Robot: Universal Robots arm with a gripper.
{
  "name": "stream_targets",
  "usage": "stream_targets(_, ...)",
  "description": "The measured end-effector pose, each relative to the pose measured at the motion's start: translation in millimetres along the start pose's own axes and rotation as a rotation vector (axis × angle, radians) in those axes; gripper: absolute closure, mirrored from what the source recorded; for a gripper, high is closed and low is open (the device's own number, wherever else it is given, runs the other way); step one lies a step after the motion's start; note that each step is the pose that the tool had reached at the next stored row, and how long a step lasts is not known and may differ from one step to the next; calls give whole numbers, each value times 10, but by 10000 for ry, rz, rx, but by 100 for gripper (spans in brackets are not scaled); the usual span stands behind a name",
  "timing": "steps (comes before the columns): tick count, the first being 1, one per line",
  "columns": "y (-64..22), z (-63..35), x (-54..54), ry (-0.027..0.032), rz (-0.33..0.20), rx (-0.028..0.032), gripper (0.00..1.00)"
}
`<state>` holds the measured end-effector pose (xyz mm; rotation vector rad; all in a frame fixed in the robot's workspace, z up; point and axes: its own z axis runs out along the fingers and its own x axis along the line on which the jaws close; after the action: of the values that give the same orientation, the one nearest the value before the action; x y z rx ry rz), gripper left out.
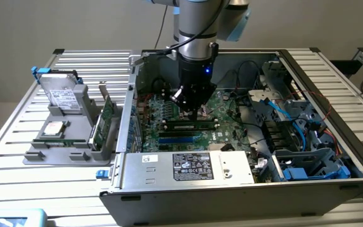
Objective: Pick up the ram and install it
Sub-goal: 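Press down the ram until it locks into place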
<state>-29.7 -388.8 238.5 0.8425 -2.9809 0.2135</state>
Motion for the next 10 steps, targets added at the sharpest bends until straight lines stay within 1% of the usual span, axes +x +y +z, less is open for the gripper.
stream_targets(2,0,0,0,-68,136,-47,89)
stream_targets(4,0,0,0,-173,255,-133,89)
stream_targets(6,0,0,0,-263,383,-213,89)
stream_targets(7,0,0,0,-290,455,-244,89)
stream_targets(8,0,0,0,-302,534,-267,89)
stream_targets(10,0,0,-1,-306,718,-296,89)
